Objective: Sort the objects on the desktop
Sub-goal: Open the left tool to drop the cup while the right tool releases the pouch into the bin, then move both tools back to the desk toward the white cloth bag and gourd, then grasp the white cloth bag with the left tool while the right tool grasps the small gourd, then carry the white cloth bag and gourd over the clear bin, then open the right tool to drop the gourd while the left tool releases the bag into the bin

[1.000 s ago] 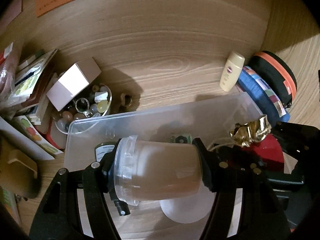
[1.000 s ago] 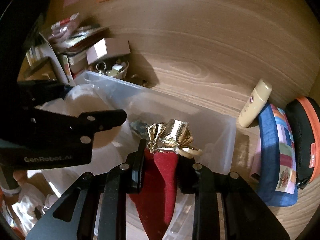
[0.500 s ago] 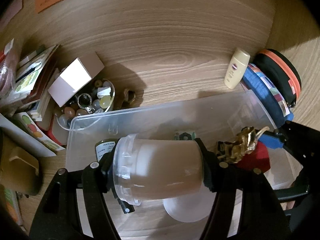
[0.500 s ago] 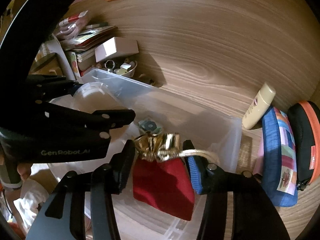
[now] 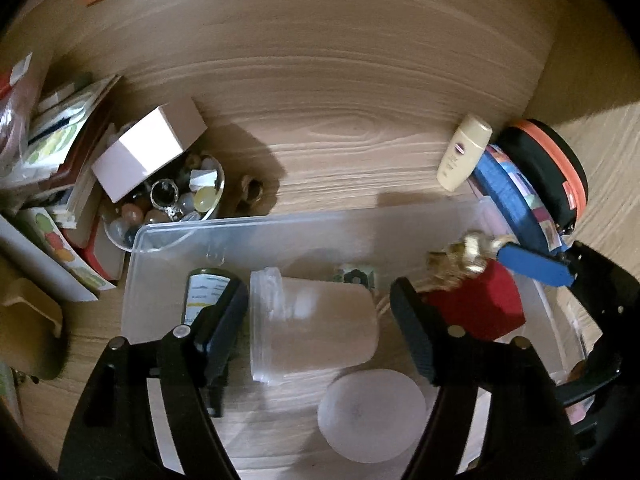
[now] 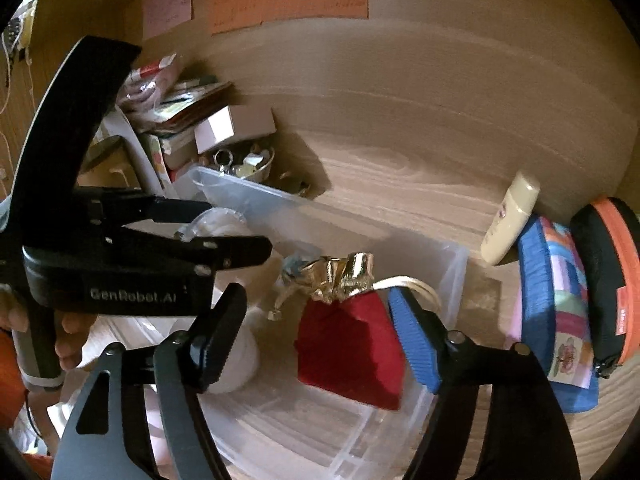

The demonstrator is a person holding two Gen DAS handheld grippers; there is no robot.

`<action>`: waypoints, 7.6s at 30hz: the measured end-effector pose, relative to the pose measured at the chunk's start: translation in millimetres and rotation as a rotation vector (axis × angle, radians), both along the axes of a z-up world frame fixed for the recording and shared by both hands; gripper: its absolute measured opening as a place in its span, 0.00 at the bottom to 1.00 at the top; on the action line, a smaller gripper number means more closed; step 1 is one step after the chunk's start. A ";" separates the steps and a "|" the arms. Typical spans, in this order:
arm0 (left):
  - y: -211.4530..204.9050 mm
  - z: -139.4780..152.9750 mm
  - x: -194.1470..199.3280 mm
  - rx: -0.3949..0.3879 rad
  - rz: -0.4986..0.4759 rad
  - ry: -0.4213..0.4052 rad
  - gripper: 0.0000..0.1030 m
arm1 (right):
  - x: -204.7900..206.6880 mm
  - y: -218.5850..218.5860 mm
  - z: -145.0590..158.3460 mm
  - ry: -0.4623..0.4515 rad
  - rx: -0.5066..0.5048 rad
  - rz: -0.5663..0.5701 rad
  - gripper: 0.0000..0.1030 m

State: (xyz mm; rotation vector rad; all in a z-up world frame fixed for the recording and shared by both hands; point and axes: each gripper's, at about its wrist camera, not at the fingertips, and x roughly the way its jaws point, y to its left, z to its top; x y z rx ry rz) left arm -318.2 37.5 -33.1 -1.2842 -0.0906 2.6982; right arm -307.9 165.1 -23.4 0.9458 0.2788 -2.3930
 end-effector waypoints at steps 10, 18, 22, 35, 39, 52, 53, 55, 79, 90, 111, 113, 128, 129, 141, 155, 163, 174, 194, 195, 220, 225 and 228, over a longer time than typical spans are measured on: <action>-15.2 20.2 14.5 -0.036 0.043 0.068 0.76 | 3.6 1.6 6.3 0.047 -0.003 -0.004 0.79; -36.5 36.8 45.0 -0.093 0.091 0.133 0.91 | 6.9 3.1 9.9 0.073 -0.042 0.001 0.81; -46.5 41.5 63.2 -0.118 0.119 0.165 0.93 | 11.8 0.0 12.9 0.080 -0.086 0.046 0.88; -68.7 74.6 136.9 -0.149 0.179 0.330 0.98 | 51.2 -1.2 55.1 0.195 -0.103 0.063 1.00; -68.3 86.0 159.1 -0.145 0.174 0.380 0.98 | 77.6 -4.2 67.6 0.254 -0.053 0.040 1.00; -54.3 100.9 237.5 -0.180 0.116 0.521 1.00 | 162.3 10.6 99.9 0.393 -0.055 -0.007 1.00; -51.7 100.9 243.8 -0.181 0.107 0.531 1.00 | 167.9 12.7 100.1 0.397 -0.050 -0.020 1.00; -47.3 99.7 250.5 -0.187 0.094 0.540 1.00 | 175.2 17.0 99.7 0.401 -0.045 -0.038 1.00; -13.8 -27.9 236.0 -0.072 -0.092 0.168 1.00 | 172.7 53.5 2.5 0.131 0.062 -0.105 1.00; -6.4 -65.8 209.3 -0.087 -0.120 0.003 1.00 | 147.2 51.4 -44.3 -0.035 0.065 -0.078 0.95; -7.7 -72.5 190.6 -0.120 -0.103 0.010 0.73 | 114.5 26.5 -64.5 -0.135 0.102 0.035 0.50; -7.2 -72.3 190.3 -0.123 -0.095 0.011 0.73 | 114.1 24.5 -64.4 -0.133 0.107 0.037 0.50; -7.4 -65.1 206.7 -0.146 -0.074 0.093 0.50 | 136.2 22.0 -52.1 -0.054 0.110 0.011 0.37; -10.2 -63.4 208.1 -0.129 -0.065 0.099 0.49 | 138.8 24.7 -48.3 -0.049 0.098 0.009 0.37; -35.5 -54.1 227.4 -0.055 -0.004 0.124 0.48 | 155.7 51.0 -9.6 0.016 0.013 -0.054 0.37; -41.6 -10.1 230.5 -0.035 -0.021 0.223 0.48 | 152.4 55.2 4.9 0.024 -0.058 -0.073 0.37; -32.3 7.8 220.6 -0.040 -0.040 0.265 0.48 | 144.9 52.7 18.4 0.060 -0.074 -0.079 0.37; -35.5 31.3 195.9 -0.030 -0.046 0.294 0.48 | 121.2 50.5 50.9 0.125 -0.111 -0.083 0.37; -59.6 55.0 134.1 0.032 -0.041 0.306 0.48 | 55.1 25.2 69.8 0.144 -0.185 -0.098 0.37; -59.2 54.0 130.8 0.032 -0.040 0.301 0.48 | 51.5 23.0 66.8 0.139 -0.181 -0.098 0.37; -58.7 -9.1 68.7 0.008 -0.087 0.198 0.48 | 1.5 7.5 -13.3 -0.014 -0.043 -0.112 0.37; -60.9 -12.0 71.0 0.026 -0.101 0.192 0.50 | 3.3 4.9 -14.9 -0.016 -0.033 -0.099 0.37; -60.1 -11.7 73.5 0.023 -0.103 0.192 0.50 | 3.1 2.9 -17.3 -0.017 -0.017 -0.100 0.37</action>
